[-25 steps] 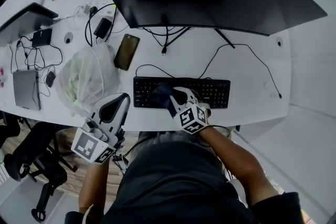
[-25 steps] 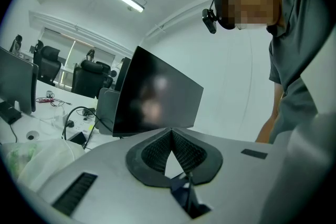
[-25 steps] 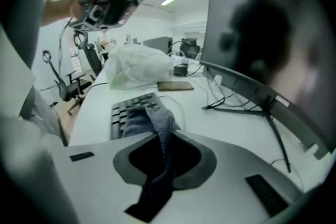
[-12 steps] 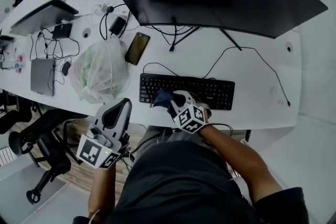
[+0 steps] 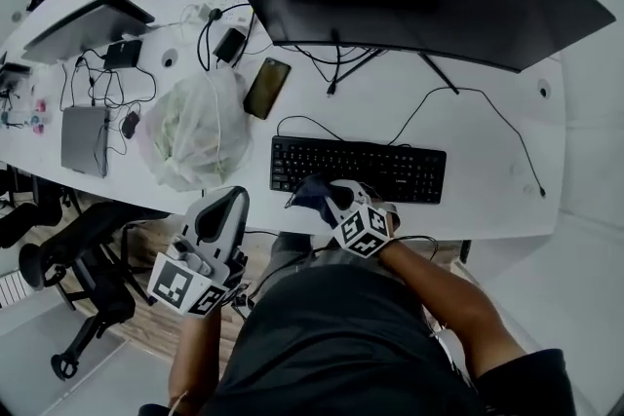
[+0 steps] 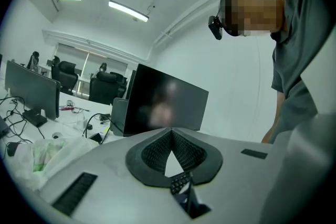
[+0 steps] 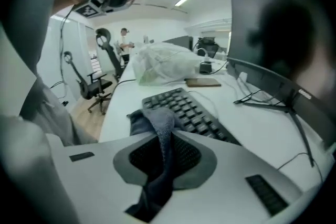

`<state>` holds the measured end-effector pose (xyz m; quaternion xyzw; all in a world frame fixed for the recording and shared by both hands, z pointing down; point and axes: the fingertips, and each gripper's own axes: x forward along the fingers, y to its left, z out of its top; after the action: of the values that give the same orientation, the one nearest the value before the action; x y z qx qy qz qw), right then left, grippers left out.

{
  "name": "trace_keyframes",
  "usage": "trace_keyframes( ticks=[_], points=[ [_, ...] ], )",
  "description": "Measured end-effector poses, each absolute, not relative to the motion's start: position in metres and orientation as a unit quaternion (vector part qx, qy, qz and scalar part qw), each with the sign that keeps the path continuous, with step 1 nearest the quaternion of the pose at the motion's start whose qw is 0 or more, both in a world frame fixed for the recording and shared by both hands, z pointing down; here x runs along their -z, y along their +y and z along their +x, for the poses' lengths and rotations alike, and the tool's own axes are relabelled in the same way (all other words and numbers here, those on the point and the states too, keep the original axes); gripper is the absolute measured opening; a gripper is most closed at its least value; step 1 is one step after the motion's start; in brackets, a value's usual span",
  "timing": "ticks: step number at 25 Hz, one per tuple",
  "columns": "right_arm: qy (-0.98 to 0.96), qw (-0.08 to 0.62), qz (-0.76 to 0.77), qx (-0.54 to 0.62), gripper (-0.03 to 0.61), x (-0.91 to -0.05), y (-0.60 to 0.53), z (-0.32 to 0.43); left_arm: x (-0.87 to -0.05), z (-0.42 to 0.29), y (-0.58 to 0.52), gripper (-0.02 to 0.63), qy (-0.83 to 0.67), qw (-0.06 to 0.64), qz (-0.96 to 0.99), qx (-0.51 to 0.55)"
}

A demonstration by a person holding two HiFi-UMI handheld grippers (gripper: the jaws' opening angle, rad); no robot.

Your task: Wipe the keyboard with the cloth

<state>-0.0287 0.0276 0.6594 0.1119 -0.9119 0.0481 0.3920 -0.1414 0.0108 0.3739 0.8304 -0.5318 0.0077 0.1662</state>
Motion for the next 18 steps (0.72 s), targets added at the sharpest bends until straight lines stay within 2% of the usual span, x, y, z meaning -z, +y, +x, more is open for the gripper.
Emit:
trace_keyframes(
  ticks=[3, 5, 12, 16, 18],
  points=[
    [-0.907, 0.373, 0.196, -0.022, 0.046, -0.647, -0.047, -0.041, -0.371, -0.152, 0.006, 0.005, -0.518, 0.161, 0.84, -0.009],
    [-0.895, 0.386, 0.223, -0.026, 0.046, -0.654, -0.077, -0.045, -0.374, -0.161, 0.005, 0.005, -0.515, 0.165, 0.841, -0.007],
    [-0.903, 0.401, 0.138, -0.073, 0.046, -0.665, 0.041, -0.044, -0.383, -0.186, 0.004, 0.005, -0.499, 0.182, 0.847, -0.002],
    [-0.9, 0.375, 0.217, -0.045, 0.046, -0.647, -0.04, -0.059, -0.392, -0.192, 0.001, 0.005, -0.486, 0.19, 0.853, -0.007],
    [-0.889, 0.388, 0.237, -0.057, 0.046, -0.653, -0.069, -0.065, -0.391, -0.19, -0.002, 0.005, -0.478, 0.189, 0.858, -0.007]
  ],
)
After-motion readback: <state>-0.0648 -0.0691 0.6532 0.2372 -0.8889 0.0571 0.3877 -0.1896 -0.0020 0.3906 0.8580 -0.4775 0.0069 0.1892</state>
